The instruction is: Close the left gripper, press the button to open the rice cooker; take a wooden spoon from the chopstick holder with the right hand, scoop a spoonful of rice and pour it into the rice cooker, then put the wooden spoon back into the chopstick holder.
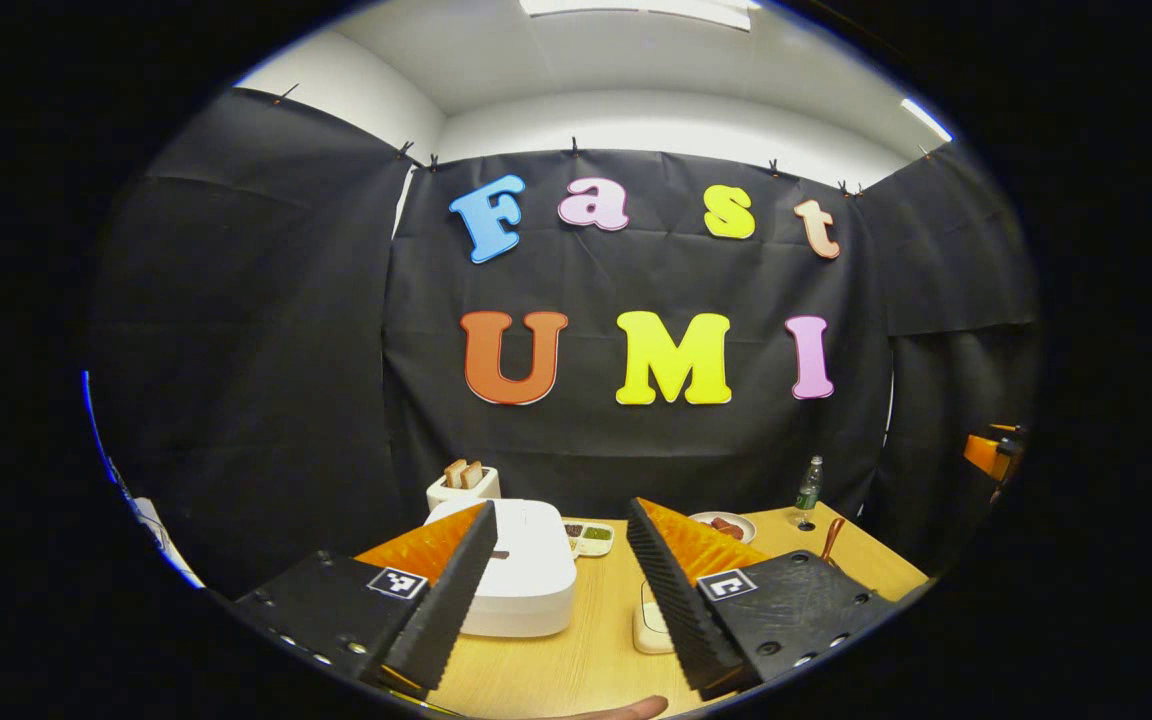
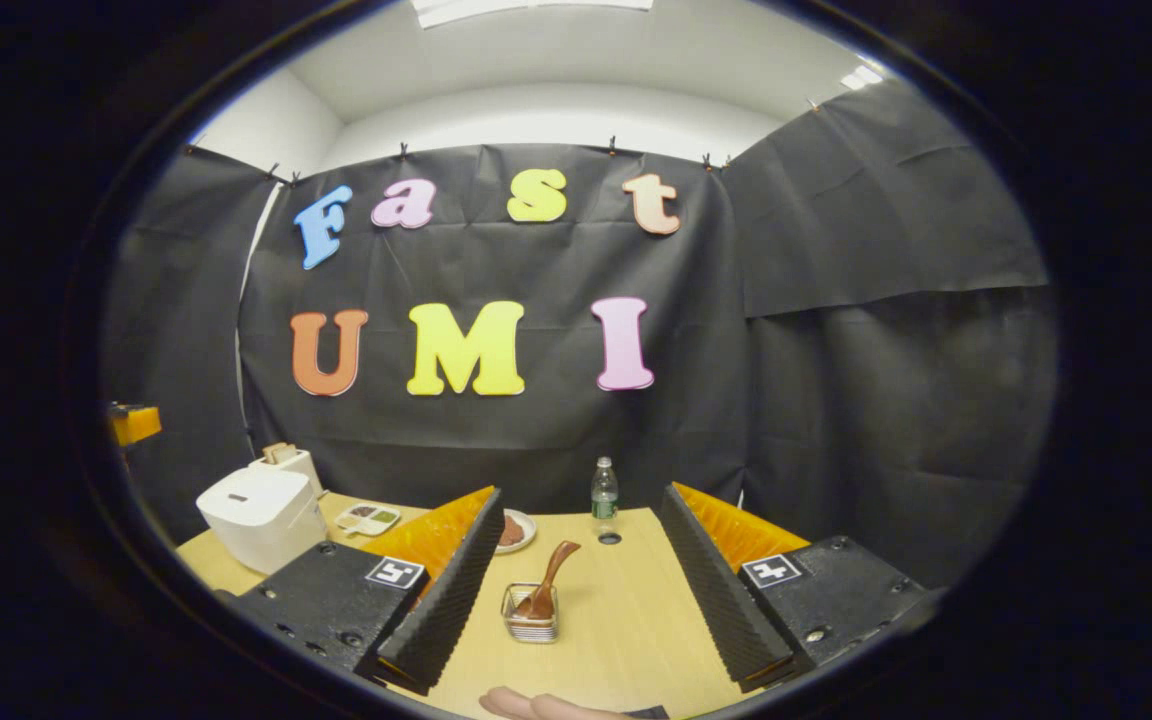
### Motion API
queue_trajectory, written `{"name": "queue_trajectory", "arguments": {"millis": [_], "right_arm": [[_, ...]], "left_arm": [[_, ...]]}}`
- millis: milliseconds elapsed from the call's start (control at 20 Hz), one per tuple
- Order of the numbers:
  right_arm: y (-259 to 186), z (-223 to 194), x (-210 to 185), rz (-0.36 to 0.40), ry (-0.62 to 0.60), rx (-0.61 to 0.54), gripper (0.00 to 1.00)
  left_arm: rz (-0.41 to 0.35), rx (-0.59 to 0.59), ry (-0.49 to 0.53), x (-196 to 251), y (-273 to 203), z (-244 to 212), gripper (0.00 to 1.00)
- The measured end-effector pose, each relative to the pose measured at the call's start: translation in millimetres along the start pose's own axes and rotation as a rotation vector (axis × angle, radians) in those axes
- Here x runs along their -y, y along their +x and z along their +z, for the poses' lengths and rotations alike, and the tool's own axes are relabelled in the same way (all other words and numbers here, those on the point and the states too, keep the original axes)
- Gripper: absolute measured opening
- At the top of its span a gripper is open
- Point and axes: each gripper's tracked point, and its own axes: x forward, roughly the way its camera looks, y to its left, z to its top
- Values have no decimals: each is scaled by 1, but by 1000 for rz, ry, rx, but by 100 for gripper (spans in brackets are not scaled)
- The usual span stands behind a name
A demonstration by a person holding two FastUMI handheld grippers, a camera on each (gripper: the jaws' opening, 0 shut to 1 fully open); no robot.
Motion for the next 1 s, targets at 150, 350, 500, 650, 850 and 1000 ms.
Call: {"name": "queue_trajectory", "arguments": {"millis": [150, 350, 500, 650, 850, 1000], "right_arm": [[11, -10, 4, -13, -5, 5, 100], [23, -16, -1, 1, -5, 8, 100], [33, -24, -5, 4, -8, 14, 96], [45, -33, -5, 6, -10, 7, 96], [62, -51, -10, 15, -5, -19, 100], [77, -66, -8, 12, -3, -48, 100]], "left_arm": [[-6, 30, 43, 1, 5, 1, 61], [20, 75, 33, -5, 16, 2, 42], [28, 38, 27, -14, 38, -16, 5], [79, -34, 42, -37, 60, -35, 0], [100, -143, 59, -54, 95, -67, 0], [122, -250, 36, -69, 116, -98, 10]]}}
